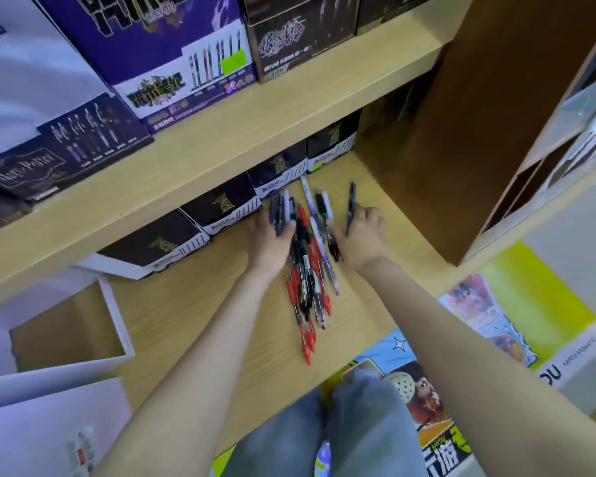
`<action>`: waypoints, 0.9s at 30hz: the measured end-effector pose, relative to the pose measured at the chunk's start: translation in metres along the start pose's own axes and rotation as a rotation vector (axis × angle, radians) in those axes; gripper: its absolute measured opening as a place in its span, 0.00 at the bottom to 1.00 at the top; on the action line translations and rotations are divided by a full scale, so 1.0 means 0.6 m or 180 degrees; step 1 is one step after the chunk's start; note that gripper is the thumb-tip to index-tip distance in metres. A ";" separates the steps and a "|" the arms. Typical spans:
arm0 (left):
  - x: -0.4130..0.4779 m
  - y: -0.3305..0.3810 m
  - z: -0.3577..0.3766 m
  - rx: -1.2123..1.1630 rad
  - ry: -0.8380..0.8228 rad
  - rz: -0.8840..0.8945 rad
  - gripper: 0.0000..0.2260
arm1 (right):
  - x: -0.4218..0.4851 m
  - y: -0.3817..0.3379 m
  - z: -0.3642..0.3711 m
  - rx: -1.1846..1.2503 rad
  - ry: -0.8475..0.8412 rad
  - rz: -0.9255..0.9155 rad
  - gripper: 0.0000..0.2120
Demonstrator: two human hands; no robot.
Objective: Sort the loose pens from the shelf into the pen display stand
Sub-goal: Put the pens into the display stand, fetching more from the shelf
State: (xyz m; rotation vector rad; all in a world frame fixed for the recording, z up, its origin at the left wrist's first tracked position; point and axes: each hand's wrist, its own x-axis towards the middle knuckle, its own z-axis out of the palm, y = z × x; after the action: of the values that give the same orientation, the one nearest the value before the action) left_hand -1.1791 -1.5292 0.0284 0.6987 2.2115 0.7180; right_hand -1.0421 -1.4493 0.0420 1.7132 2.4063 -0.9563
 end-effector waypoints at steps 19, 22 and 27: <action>-0.006 0.001 -0.015 -0.0206 -0.0186 0.0145 0.07 | -0.005 -0.009 -0.005 0.0595 -0.0472 0.0161 0.09; -0.049 -0.034 -0.035 -0.0338 0.0233 -0.0090 0.14 | -0.034 0.010 -0.013 0.1072 -0.0155 0.0145 0.10; -0.128 -0.036 -0.030 -0.1215 0.0139 -0.0217 0.04 | -0.098 0.012 -0.012 0.1279 -0.0142 0.0013 0.11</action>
State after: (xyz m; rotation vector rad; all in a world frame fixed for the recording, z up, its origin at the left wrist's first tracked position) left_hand -1.1516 -1.5995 0.0594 0.4163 2.0420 1.0899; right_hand -1.0106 -1.4937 0.0661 1.7782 2.2967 -1.5458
